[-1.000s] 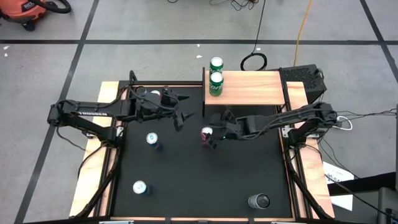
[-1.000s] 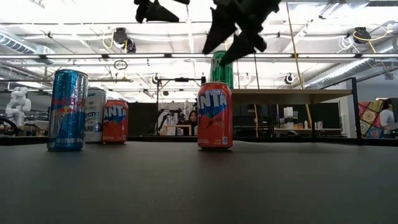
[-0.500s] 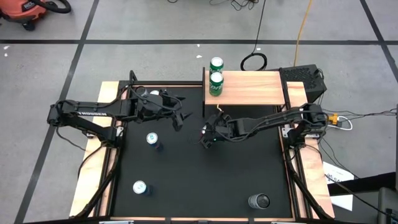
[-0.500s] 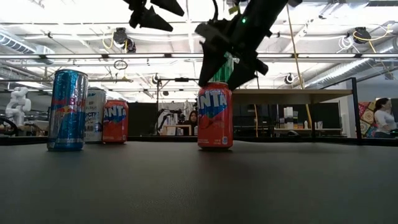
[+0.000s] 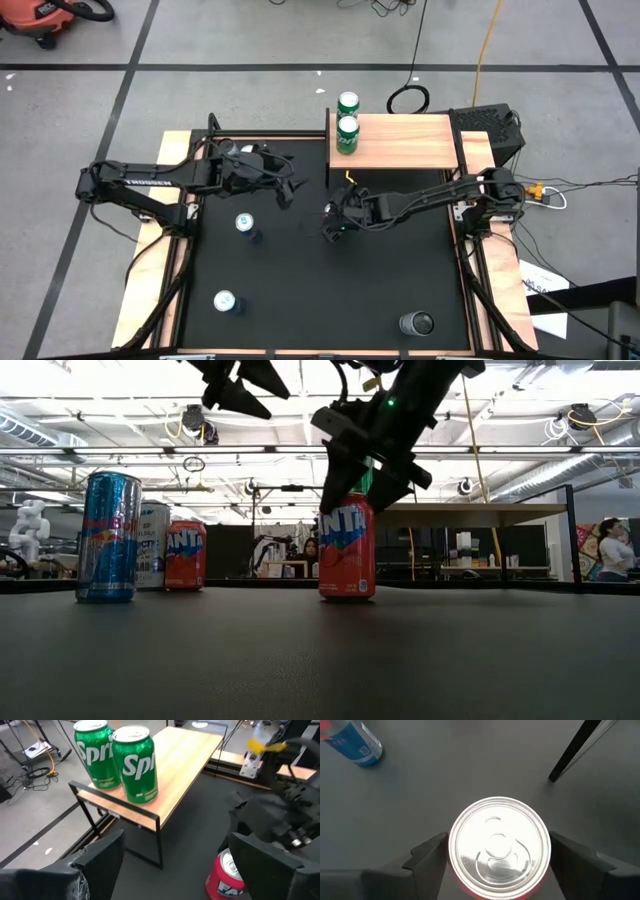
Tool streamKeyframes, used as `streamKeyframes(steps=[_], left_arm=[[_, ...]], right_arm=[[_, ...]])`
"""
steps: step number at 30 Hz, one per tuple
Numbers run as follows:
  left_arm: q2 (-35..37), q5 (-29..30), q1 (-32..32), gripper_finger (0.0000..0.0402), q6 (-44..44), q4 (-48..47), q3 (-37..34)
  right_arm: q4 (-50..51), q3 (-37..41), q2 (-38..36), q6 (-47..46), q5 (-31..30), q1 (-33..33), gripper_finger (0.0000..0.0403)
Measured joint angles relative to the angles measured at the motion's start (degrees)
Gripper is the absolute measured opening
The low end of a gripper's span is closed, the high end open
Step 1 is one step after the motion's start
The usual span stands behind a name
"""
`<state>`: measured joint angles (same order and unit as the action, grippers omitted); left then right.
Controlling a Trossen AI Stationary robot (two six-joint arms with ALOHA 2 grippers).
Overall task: Place canned beverage on shelf
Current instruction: Put the bottom orange soda can on the shelf
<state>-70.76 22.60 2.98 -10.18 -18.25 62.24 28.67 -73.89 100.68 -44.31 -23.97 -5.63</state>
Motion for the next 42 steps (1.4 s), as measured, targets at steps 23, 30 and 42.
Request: streamKeyframes(steps=[23, 30, 42], left_arm=[[7.14, -0.69, 3.14, 0.0349, -1.07, -7.86, 0.02], [7.17, -2.85, 3.17, 0.0349, -1.22, -8.25, 0.02], [7.17, -2.89, 3.10, 0.0349, -1.47, -10.08, 0.02]], right_arm=[[13.03, 0.09, -16.94, 1.22, 1.53, 0.33, 0.0276], [14.15, 0.09, -22.56, 2.40, 1.90, 0.31, 0.0277], [26.99, -6.96, -29.58, 9.69, -0.06, 7.84, 0.0279]])
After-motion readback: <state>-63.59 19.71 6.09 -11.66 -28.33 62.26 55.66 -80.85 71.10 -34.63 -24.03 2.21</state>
